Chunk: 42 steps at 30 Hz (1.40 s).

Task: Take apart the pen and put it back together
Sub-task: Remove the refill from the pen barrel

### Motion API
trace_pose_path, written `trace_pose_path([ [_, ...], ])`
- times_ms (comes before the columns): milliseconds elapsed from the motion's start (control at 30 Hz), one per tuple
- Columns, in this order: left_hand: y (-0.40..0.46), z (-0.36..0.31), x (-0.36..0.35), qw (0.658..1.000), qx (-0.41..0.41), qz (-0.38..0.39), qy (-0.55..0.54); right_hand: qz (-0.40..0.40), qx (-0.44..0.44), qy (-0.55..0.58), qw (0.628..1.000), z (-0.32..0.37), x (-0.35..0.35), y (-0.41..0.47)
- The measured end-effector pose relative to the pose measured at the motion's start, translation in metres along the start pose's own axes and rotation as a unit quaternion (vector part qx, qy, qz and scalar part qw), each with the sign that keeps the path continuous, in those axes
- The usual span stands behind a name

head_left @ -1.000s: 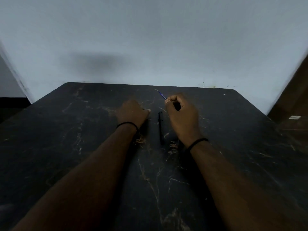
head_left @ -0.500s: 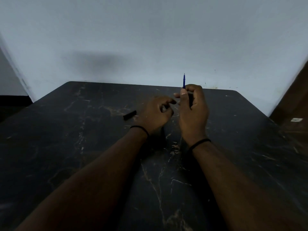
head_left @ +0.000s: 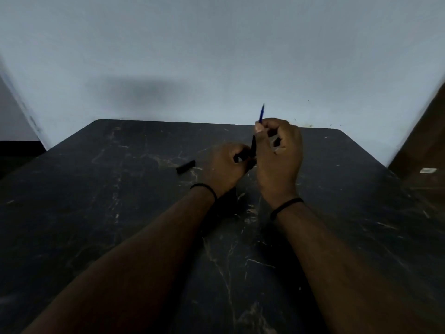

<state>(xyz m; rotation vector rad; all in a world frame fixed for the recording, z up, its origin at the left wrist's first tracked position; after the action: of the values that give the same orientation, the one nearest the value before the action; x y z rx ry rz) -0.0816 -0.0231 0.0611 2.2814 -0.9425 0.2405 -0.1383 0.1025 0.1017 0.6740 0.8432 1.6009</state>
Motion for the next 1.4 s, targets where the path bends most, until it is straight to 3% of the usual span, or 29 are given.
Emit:
trace_pose_path([
  [133,0.004,-0.001,0.002,0.995,-0.005,0.000,0.103,-0.067,0.027,0.071,0.995,0.016,0.016,0.006],
  [267,0.010,0.017,0.020,0.987,0.024,-0.060,0.144,-0.096,0.030,0.092,0.991,0.021,0.025,0.011],
  [400,0.011,0.027,0.032,0.985,0.032,-0.105,0.137,-0.065,-0.051,0.105,0.991,-0.001,0.022,0.011],
  [533,0.011,0.028,0.031,0.984,0.030,-0.102,0.144,-0.007,-0.131,0.107,0.986,-0.028,0.012,0.010],
  [700,0.013,0.034,0.031,0.983,0.043,-0.101,0.145,0.063,-0.174,0.063,0.981,-0.052,0.003,0.007],
  [933,0.012,0.039,0.037,0.984,0.062,-0.117,0.119,0.075,-0.119,-0.032,0.990,-0.056,0.015,0.018],
  [1033,0.011,0.042,0.037,0.985,0.067,-0.108,0.118,0.072,-0.136,-0.053,0.987,-0.063,0.023,0.019],
  [1200,0.010,0.043,0.036,0.986,0.063,-0.100,0.117,0.140,-0.223,-0.180,0.948,-0.097,0.040,0.011],
  [1400,0.012,0.039,0.029,0.986,0.051,-0.084,0.134,0.222,-0.238,-0.349,0.879,-0.113,0.060,0.003],
])
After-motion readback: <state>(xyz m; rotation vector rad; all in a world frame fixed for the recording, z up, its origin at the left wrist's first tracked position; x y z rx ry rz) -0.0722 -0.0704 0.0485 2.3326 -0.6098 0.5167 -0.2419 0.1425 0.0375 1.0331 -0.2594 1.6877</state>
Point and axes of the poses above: each hand's wrist, its own y-axis towards the middle knuckle, its own x-axis out of the back of the hand, z = x × y, the point moved 10 cm from there along y, towards the middle knuckle, and after that the axes turned 4 degrees about x, right-handed, at the moved point
